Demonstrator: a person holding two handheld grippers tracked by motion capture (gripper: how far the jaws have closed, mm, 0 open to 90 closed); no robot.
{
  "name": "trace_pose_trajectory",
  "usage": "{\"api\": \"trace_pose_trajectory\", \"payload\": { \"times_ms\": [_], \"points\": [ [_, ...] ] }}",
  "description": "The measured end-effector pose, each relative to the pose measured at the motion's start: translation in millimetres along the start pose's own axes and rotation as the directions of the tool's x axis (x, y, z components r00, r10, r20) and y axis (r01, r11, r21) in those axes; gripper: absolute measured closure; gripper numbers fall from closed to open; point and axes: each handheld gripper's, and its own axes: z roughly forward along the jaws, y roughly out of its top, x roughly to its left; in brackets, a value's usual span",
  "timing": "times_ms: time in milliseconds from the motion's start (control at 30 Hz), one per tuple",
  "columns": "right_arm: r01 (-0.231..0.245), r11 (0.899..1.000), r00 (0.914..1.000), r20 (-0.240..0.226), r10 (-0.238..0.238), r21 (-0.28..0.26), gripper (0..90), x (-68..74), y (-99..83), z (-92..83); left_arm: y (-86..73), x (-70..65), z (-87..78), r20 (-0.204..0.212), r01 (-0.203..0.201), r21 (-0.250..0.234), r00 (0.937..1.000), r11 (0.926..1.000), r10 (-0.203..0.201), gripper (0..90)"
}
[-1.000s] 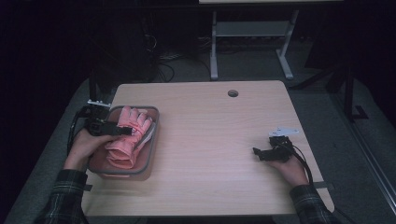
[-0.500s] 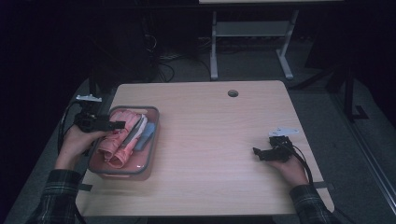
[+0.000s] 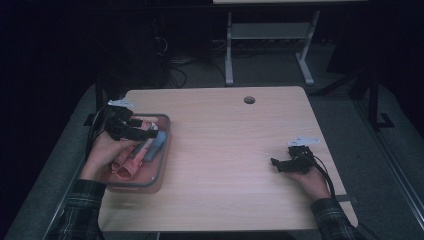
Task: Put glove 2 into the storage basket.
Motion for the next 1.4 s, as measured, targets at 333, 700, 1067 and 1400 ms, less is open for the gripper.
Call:
{"api": "trace_pose_trajectory", "payload": {
  "times_ms": [333,700,1067,1400],
  "points": [
    [-0.001,1.0,1.0,0.0,0.001,0.0,12.2,0.1,0.0,0.0,13.4,-40.6,19.8,0.046,-0.07,-0.028,0.9964,0.9971,0.072,13.6],
    [-0.003,1.0,1.0,0.0,0.003,0.001,12.2,0.2,0.0,-0.2,4.6,-83.2,61.6,0.09,-0.128,-0.021,0.9875,0.9915,0.129,13.8],
    [0.0,1.0,1.0,-0.001,0.0,-0.001,12.1,0.4,-0.1,-0.2,-17.6,-124.2,100.0,0.137,-0.189,-0.029,0.972,0.9816,0.191,13.8],
    [-0.002,1.0,1.0,0.0,0.002,0.0,12.0,0.5,-0.1,-0.2,-46.1,-147.8,138.8,0.105,-0.29,0.019,0.9522,0.9567,0.287,13.8]
  ]
}}
